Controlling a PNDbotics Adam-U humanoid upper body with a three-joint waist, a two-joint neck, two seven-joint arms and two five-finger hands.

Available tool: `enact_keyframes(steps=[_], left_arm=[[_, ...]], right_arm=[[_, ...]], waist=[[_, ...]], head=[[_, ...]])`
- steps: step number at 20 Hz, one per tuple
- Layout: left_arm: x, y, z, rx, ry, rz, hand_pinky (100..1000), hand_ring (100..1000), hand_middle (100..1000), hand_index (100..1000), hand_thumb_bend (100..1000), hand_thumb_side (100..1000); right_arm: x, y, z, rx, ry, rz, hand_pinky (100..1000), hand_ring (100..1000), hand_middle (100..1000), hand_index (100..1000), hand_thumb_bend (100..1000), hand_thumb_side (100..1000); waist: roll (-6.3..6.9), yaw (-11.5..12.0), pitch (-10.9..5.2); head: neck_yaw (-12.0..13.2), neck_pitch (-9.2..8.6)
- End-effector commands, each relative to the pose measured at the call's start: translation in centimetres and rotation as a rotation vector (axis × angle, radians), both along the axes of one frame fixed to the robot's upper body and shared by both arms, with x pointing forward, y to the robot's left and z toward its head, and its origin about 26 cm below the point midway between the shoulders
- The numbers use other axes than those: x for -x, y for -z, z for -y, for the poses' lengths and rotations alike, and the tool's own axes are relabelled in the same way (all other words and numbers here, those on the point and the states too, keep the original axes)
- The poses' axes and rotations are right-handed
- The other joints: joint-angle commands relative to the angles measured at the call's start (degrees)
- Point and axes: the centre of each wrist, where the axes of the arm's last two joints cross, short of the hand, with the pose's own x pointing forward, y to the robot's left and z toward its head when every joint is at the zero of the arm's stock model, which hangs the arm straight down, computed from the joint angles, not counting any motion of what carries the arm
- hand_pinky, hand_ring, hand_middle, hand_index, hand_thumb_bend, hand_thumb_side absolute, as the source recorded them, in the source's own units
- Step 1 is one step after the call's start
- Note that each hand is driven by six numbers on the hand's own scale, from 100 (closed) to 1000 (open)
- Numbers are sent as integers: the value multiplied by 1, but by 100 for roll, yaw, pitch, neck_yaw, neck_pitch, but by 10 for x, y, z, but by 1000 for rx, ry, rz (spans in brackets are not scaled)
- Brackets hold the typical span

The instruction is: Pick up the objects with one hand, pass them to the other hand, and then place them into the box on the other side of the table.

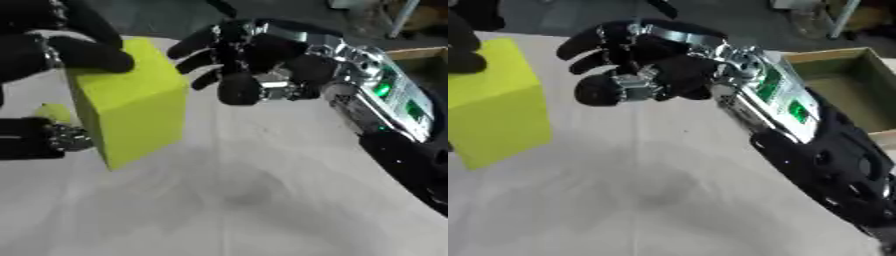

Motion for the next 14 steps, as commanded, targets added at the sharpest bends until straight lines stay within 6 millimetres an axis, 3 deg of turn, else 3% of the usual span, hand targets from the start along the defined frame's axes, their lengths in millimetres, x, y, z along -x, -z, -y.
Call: enact_keyframes(steps=[1,8,14], left_arm=[[4,-7,2,-2,21,40,554,585,578,634,471,100],[4,-8,5,8,39,47,548,580,574,630,469,100],[5,-10,7,18,54,46,544,576,570,627,467,100]], right_arm=[[5,-8,-1,11,4,45,865,923,891,810,604,425],[6,-10,-7,49,-62,101,860,928,939,835,629,415],[7,-8,-14,73,-109,115,856,918,894,827,661,388]], waist=[[-47,0,6],[-48,0,12],[-52,4,13]], head=[[10,-77],[15,-47],[22,-39]])
